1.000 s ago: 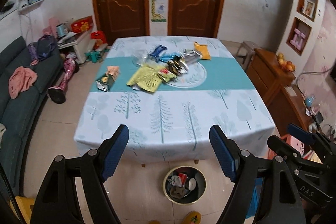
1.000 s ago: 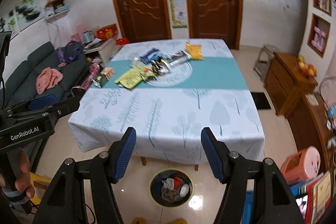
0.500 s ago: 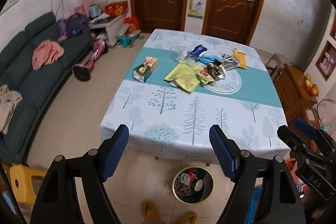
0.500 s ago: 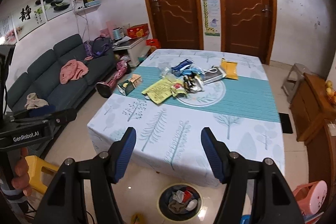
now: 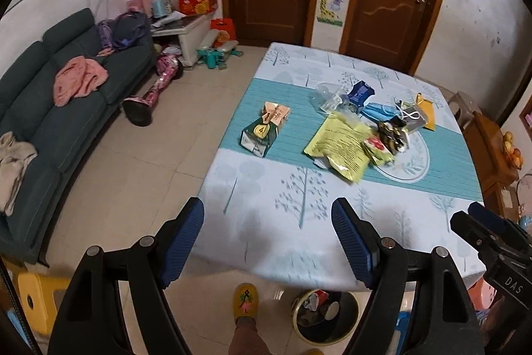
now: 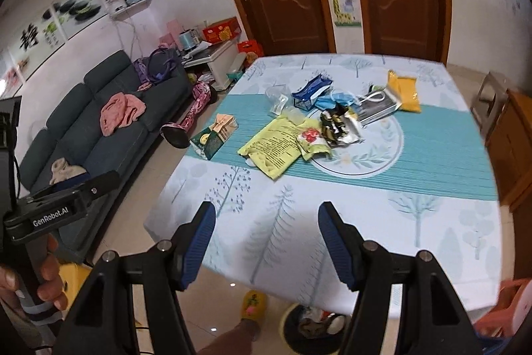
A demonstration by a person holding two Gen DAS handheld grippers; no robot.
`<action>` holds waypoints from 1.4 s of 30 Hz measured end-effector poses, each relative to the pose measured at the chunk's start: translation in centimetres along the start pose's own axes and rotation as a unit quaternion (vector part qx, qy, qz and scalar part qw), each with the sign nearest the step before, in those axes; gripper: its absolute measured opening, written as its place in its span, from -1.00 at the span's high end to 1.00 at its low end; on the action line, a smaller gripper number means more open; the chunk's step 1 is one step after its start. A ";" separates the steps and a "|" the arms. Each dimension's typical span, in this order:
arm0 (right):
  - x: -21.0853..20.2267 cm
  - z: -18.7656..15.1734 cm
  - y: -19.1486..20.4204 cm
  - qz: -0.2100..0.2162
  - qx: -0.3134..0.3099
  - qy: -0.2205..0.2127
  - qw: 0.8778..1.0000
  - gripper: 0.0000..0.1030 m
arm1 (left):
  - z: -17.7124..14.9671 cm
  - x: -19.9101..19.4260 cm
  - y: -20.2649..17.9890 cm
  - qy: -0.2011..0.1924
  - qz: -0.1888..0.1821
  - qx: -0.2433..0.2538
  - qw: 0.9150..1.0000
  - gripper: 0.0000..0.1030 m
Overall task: Collect trash
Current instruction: 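Grasp the milk carton with the left gripper while the right gripper grasps the yellow flyer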
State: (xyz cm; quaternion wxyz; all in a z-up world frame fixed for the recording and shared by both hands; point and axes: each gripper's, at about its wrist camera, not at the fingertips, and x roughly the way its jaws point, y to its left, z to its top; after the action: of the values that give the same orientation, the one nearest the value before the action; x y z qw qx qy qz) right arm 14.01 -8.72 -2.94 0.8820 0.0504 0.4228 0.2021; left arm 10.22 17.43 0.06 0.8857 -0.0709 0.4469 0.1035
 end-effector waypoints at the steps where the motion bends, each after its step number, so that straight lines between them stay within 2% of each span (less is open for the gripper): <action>1: 0.7 0.3 -0.1 0.001 0.009 0.006 1.000 -0.25 | 0.9 1.1 0.2 0.006 -0.007 0.005 1.000 -0.50; 5: 5.9 1.6 -0.7 0.003 0.071 0.045 0.996 -0.25 | 4.7 6.3 1.2 0.029 -0.025 0.034 0.999 -0.50; 8: 10.1 1.8 -1.4 0.004 0.130 0.067 0.989 -0.25 | 7.1 10.2 1.5 0.053 -0.039 0.056 0.996 -0.50; 15: 17.1 0.9 -2.1 -0.003 0.233 0.084 0.969 -0.25 | 11.0 18.1 1.7 0.086 -0.053 0.114 0.988 -0.50; 20: 19.3 0.2 -2.1 -0.006 0.286 0.065 0.956 -0.26 | 12.5 22.0 1.9 0.103 -0.064 0.129 0.984 -0.50; 26: 19.8 0.8 -2.2 -0.009 0.301 0.029 0.953 -0.26 | 13.1 24.6 2.0 0.117 -0.079 0.131 0.981 -0.50; 31: 20.5 1.5 -2.0 -0.014 0.291 0.006 0.957 -0.25 | 13.0 26.1 1.6 0.128 -0.087 0.130 0.979 -0.50; 32: 20.6 1.5 -2.0 -0.015 0.291 0.002 0.957 -0.18 | 13.0 26.5 1.4 0.131 -0.088 0.131 0.979 -0.50; 34: 21.0 1.7 -2.2 -0.020 0.294 0.002 0.956 0.17 | 12.8 27.0 1.1 0.135 -0.088 0.134 0.978 -0.50; 35: 21.5 1.8 -2.5 -0.017 0.299 0.011 0.954 0.58 | 12.7 27.2 0.9 0.138 -0.089 0.136 0.977 -0.50; 36: 22.2 1.9 -2.6 -0.012 0.306 0.020 0.952 0.83 | 12.5 27.5 0.7 0.140 -0.089 0.139 0.976 -0.50; 38: 22.2 1.9 -2.8 -0.010 0.308 0.021 0.951 0.83 | 12.3 27.9 0.3 0.145 -0.090 0.143 0.975 -0.50; 41: 22.2 2.1 -2.7 -0.003 0.302 0.026 0.953 0.98 | 12.1 28.3 -0.1 0.149 -0.092 0.145 0.974 -0.46; 42: 21.9 2.2 -2.7 0.001 0.303 0.026 0.953 0.99 | 12.1 28.4 -0.2 0.151 -0.094 0.146 0.973 -0.20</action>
State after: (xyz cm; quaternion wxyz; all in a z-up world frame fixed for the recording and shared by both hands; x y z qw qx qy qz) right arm 28.80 -2.26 -18.16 0.8138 0.3104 0.4868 0.0664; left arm 36.08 23.28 -15.70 0.8149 0.0025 0.5768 -0.0578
